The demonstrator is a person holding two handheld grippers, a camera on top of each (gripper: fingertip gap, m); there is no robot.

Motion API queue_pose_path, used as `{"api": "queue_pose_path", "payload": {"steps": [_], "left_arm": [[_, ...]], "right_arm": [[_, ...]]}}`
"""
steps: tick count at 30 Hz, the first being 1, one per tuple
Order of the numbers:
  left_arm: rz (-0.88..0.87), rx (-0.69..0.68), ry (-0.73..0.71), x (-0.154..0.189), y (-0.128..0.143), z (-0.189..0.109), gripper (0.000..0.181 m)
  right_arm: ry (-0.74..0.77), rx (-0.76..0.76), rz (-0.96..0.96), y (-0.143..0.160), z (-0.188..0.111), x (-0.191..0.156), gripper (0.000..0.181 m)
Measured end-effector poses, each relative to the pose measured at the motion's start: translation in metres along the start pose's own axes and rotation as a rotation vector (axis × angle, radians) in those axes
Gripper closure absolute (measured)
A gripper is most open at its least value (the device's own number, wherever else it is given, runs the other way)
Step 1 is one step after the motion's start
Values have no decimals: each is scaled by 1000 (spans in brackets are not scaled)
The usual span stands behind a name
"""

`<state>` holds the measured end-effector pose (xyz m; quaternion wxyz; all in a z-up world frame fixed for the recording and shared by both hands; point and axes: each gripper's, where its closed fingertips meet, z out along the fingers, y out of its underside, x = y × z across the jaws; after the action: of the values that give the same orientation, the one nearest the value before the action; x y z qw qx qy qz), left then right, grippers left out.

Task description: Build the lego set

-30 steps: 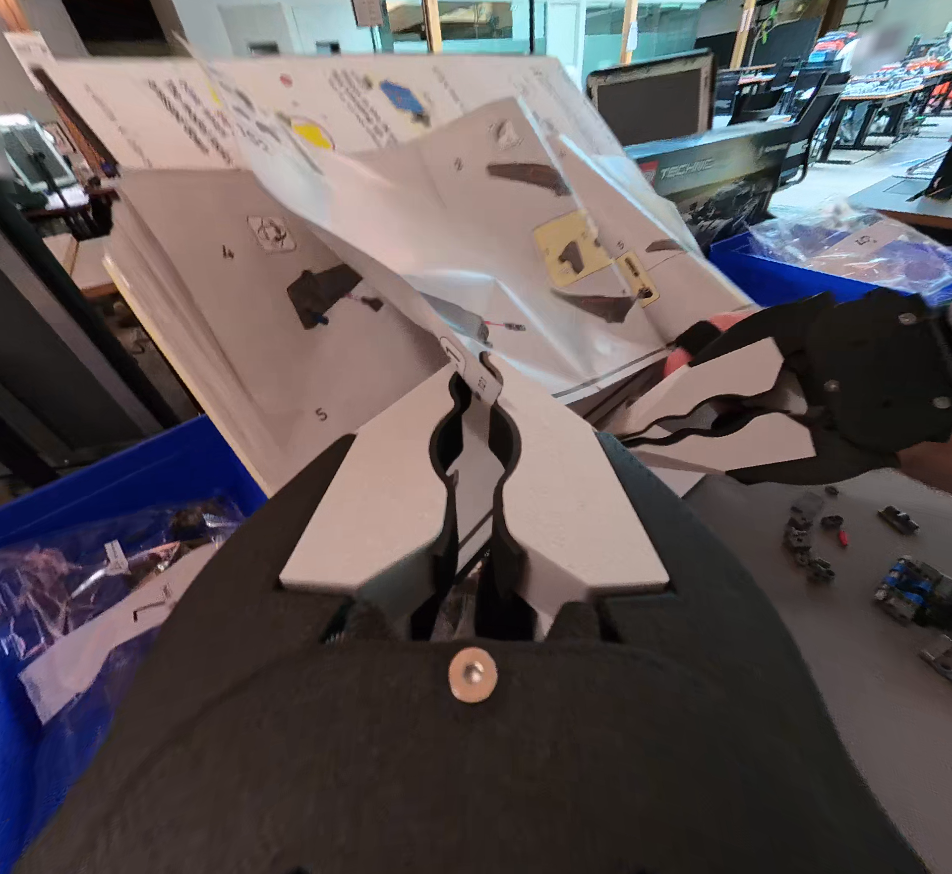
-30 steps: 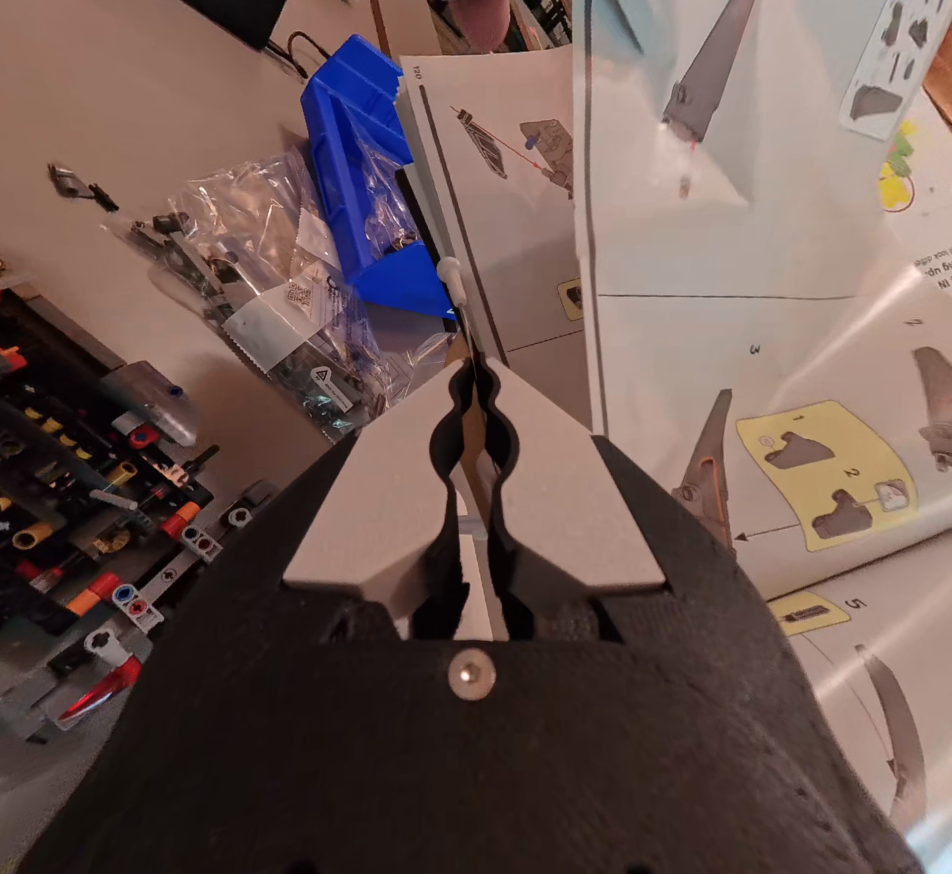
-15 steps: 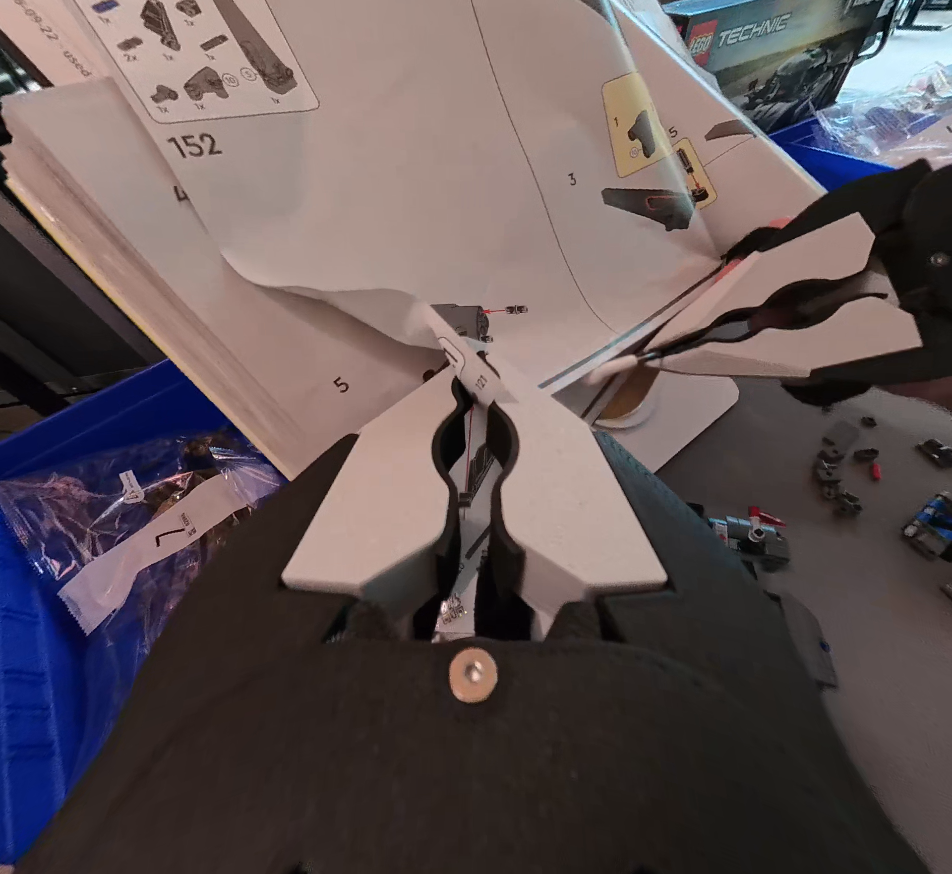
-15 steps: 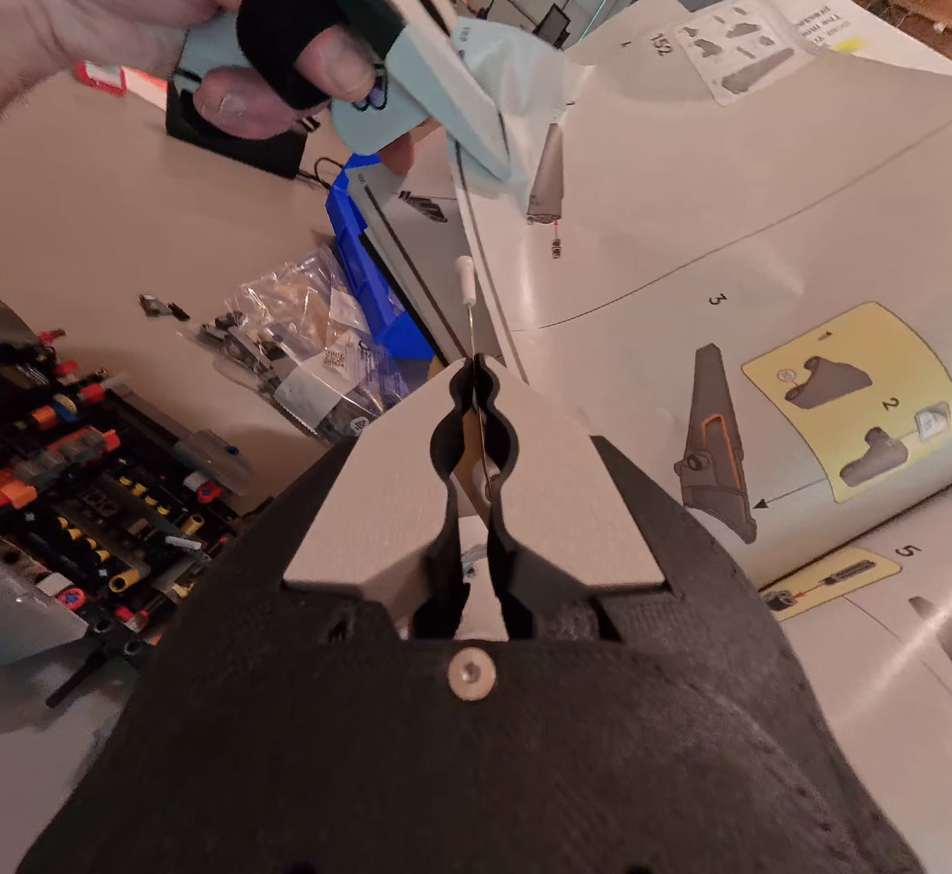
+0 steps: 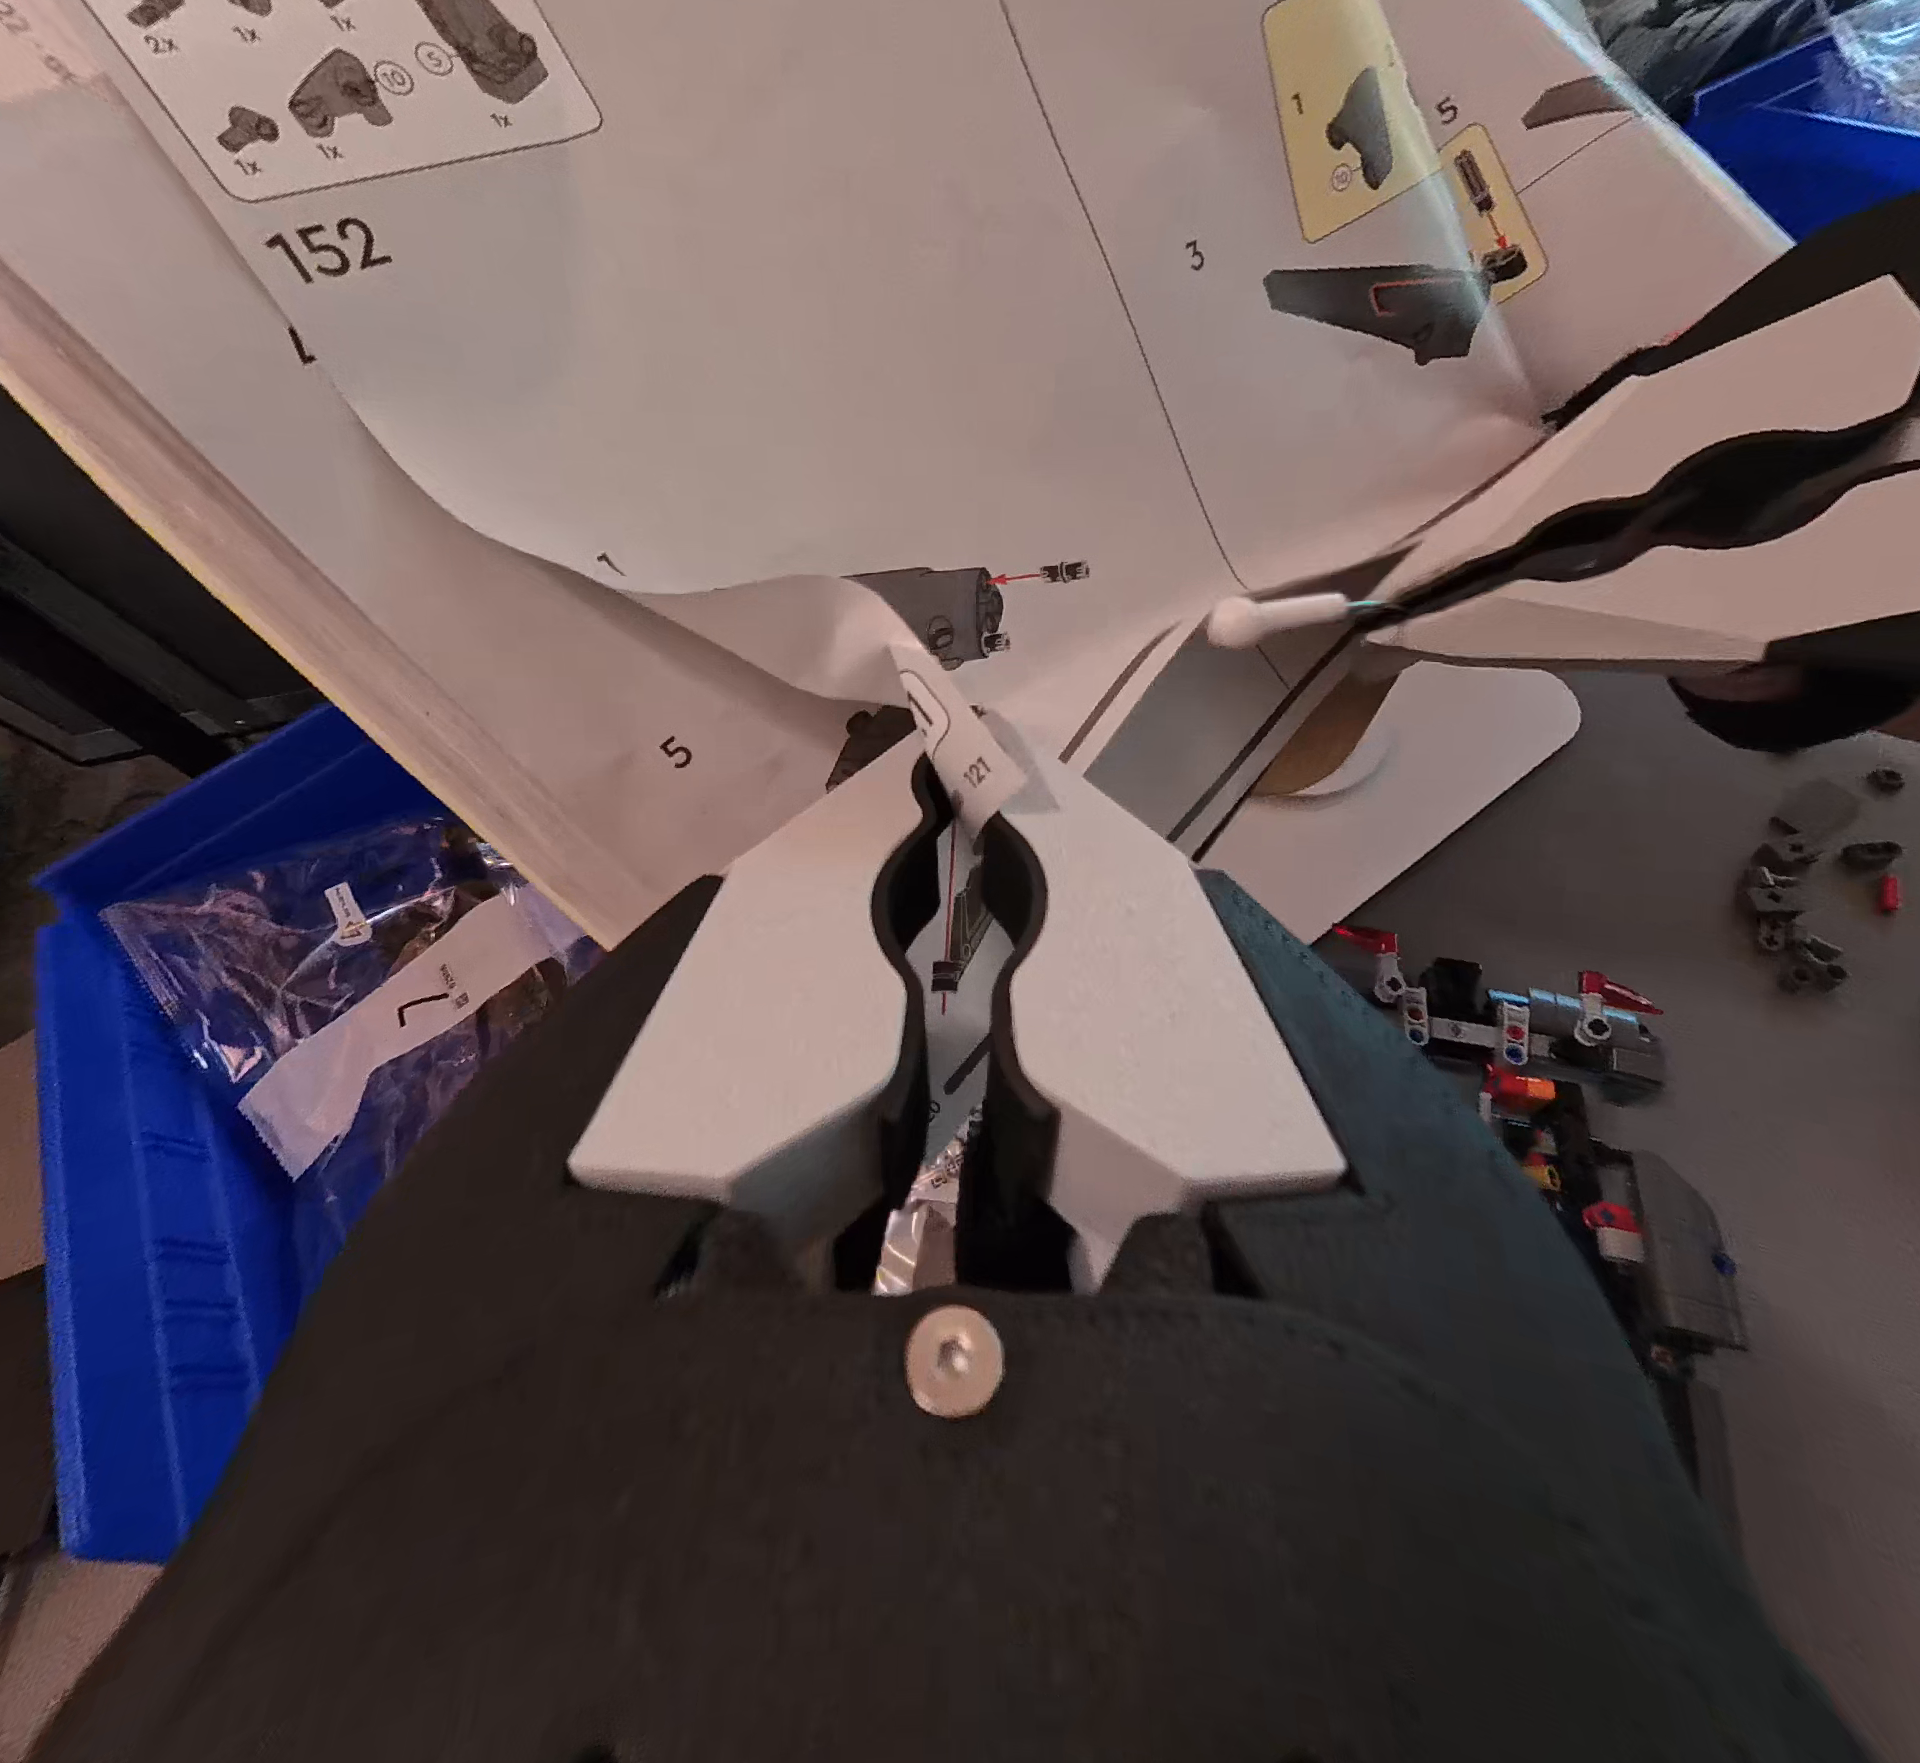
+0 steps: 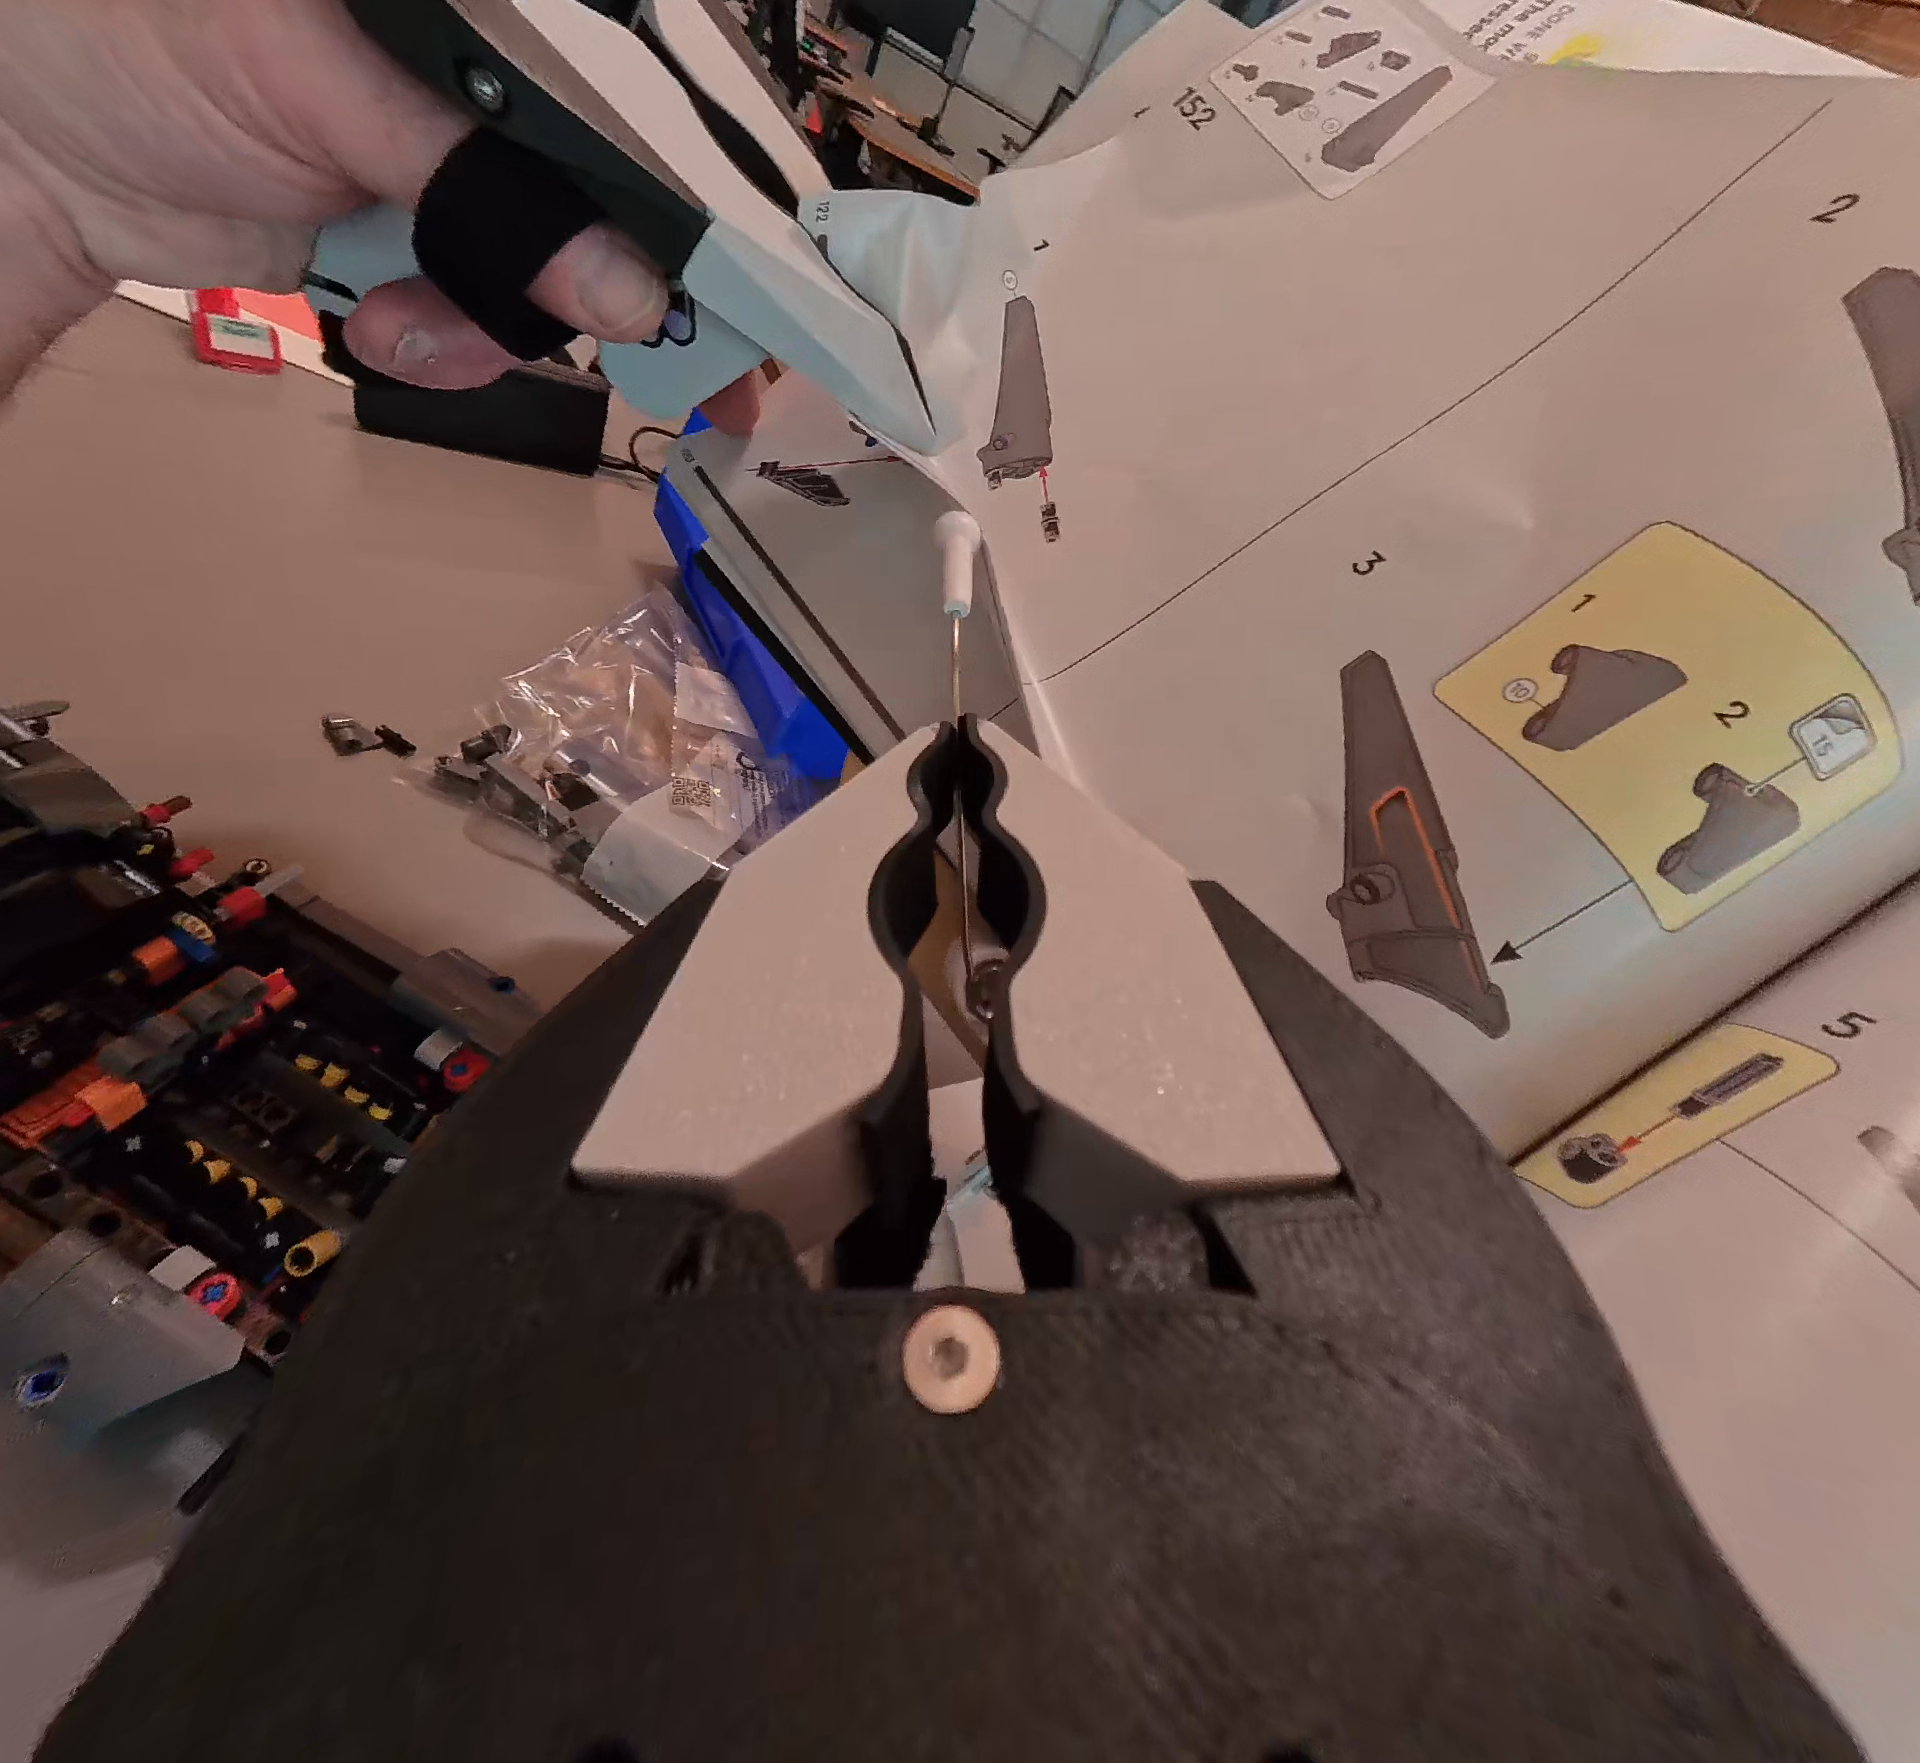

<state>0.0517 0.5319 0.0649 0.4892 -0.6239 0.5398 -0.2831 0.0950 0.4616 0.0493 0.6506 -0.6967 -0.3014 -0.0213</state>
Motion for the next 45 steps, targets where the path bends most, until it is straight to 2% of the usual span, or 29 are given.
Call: {"api": "queue_pose_path", "payload": {"steps": [4,8,16,21,25,28,31,35,40,42,45], "left_arm": [[-4,-27,-9,0,2,2,181],[0,-41,9,4,5,-1,181],[31,-137,96,20,25,-11,181],[31,-152,74,20,26,-13,181],[25,-153,36,16,23,-26,164],[1,-143,-17,6,23,-45,149],[-21,-123,-86,-9,24,-66,150],[0,-25,-176,-12,-5,-95,153],[161,50,-192,31,-51,-108,158],[230,64,-192,53,-66,-109,158],[342,78,-164,93,-87,-105,159]], "right_arm": [[-15,26,46,-2,-3,3,181],[73,14,126,-1,-3,15,181],[193,-50,184,5,-1,30,181],[195,-107,215,8,1,31,181],[156,-177,224,10,-1,28,179],[178,-200,161,9,-8,30,172],[152,-191,161,3,-17,26,162],[106,-191,116,-10,-44,19,144],[23,-258,37,-22,-114,3,135],[-16,-313,33,-12,-147,-5,133],[-89,-433,46,23,-193,-20,137]]}}
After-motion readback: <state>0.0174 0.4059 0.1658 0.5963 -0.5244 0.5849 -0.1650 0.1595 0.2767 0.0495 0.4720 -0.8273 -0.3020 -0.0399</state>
